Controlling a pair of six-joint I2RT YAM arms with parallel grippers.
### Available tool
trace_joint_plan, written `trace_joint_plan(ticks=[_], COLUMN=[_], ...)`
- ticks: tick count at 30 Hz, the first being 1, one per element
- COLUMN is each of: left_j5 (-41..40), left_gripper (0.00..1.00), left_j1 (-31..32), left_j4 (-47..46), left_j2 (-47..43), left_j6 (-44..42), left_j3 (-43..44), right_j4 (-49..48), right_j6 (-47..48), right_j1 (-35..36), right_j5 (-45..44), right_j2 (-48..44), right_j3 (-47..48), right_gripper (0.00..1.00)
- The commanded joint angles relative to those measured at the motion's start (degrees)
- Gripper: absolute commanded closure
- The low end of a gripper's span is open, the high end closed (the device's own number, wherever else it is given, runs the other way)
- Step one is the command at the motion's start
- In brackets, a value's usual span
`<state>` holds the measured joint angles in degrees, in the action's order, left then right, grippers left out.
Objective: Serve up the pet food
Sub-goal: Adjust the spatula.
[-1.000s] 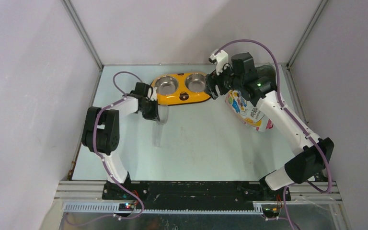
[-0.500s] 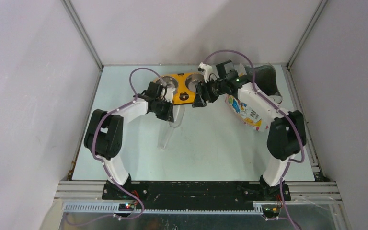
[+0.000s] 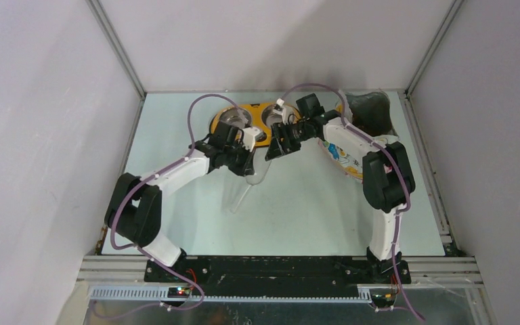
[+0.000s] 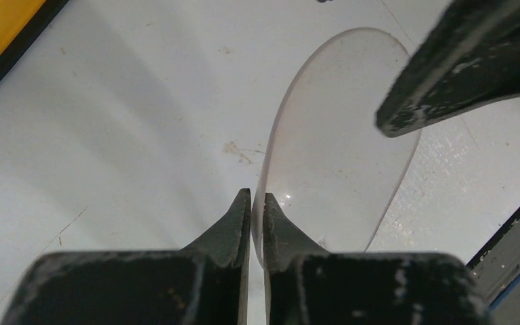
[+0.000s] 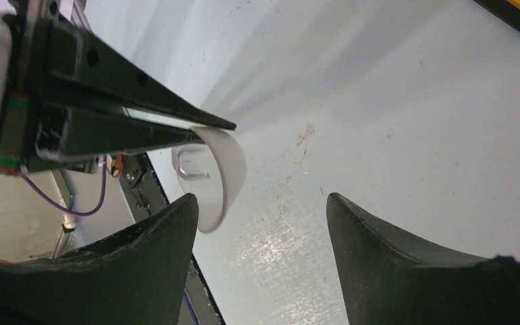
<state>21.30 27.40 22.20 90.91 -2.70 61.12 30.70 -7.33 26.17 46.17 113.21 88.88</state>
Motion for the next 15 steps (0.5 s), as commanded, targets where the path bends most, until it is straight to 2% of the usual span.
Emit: trace_joint_plan(ticks=[1, 6, 15], left_j5=[-4.6, -7.1, -9.7], left_gripper=[0.91, 0.91, 0.91], left_j1=[2.6, 4.7, 5.8], left_j4=[-2.2, -2.6, -3.3], left_j2=[-2.9, -3.2, -4.1], left_j6=[-2.7, -3.6, -3.9], left_j3=[-0.2, -0.2, -0.6], right_j4=[-1.7, 0.4, 7.0], right_j6=[-1.8, -1.4, 2.0], right_j1=[0.1, 0.3, 0.8], right_j5=[3.7, 2.0, 1.0], right_j2=[0.5, 1.6, 5.5], right_j3=[3.3, 4.9, 8.8], right_gripper=[0.28, 0.31, 0.42])
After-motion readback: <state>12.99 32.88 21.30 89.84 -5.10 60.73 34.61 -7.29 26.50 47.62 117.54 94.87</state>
